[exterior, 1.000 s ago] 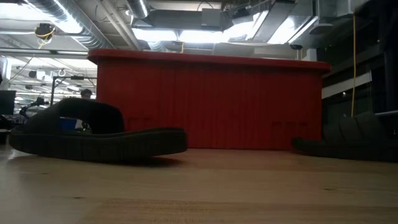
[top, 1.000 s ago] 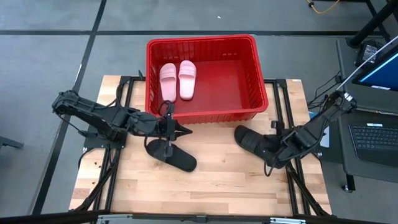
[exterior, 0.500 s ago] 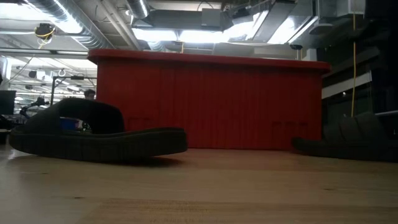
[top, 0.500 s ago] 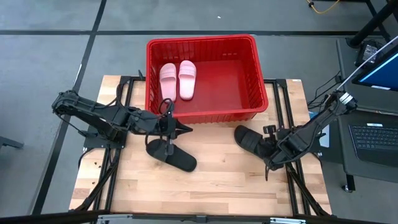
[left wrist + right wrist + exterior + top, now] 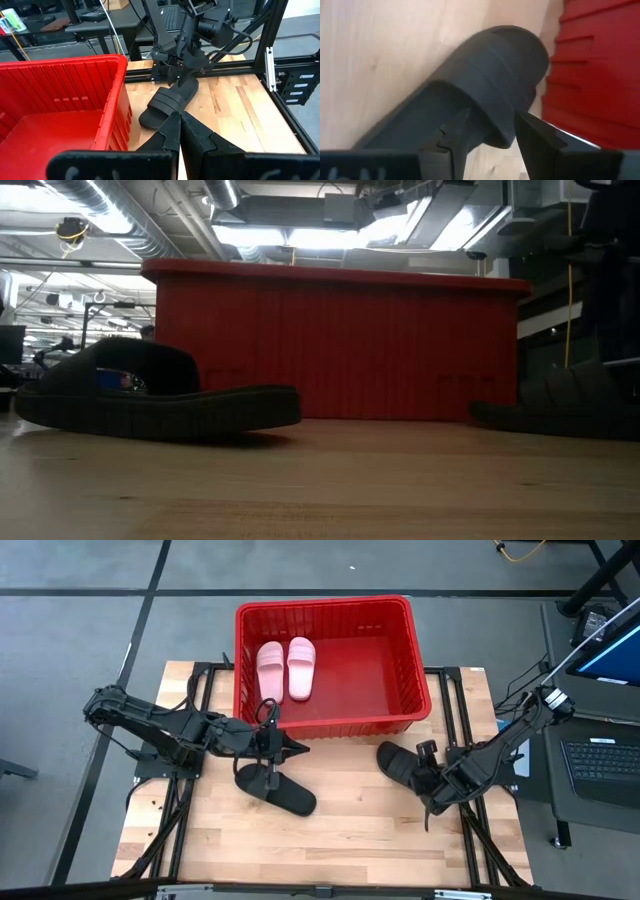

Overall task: Pick and place slides into bin
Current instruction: Put the right black slide into the red bin

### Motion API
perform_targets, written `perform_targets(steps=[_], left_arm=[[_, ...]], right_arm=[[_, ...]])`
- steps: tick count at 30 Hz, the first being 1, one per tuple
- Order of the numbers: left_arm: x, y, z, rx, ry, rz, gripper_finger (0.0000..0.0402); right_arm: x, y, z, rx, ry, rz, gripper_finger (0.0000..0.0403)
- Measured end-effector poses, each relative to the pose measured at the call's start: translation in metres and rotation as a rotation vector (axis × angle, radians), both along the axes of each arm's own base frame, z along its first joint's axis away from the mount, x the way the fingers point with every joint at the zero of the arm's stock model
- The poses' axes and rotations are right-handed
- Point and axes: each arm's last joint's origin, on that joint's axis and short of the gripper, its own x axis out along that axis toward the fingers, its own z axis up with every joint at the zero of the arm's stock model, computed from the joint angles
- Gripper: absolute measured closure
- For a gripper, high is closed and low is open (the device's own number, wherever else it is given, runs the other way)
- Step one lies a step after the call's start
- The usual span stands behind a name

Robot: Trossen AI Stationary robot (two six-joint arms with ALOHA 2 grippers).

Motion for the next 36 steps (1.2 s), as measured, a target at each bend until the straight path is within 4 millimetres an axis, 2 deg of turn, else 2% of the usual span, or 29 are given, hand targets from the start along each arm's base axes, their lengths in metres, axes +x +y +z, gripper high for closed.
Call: perform_targets(steps=[10, 24, 29, 36], left_arm=[[0.0, 0.0, 0.0, 0.0, 0.0, 0.0, 0.0398], [0.0, 0.0, 0.0, -0.001, 0.0, 0.0, 0.0398], [0.0, 0.0, 0.0, -0.022, -0.002, 0.007, 0.0398], [0.0, 0.0, 0.0, -0.023, -0.002, 0.008, 0.0398]], right_arm=[[0.003, 0.001, -0.002, 0.014, 0.017, 0.003, 0.0254], [0.022, 0.008, -0.037, -0.096, 0.178, -0.048, 0.0254], [0.029, 0.007, -0.032, -0.131, 0.119, -0.124, 0.0254], [0.035, 0.011, -0.022, -0.122, 0.093, -0.104, 0.0254]])
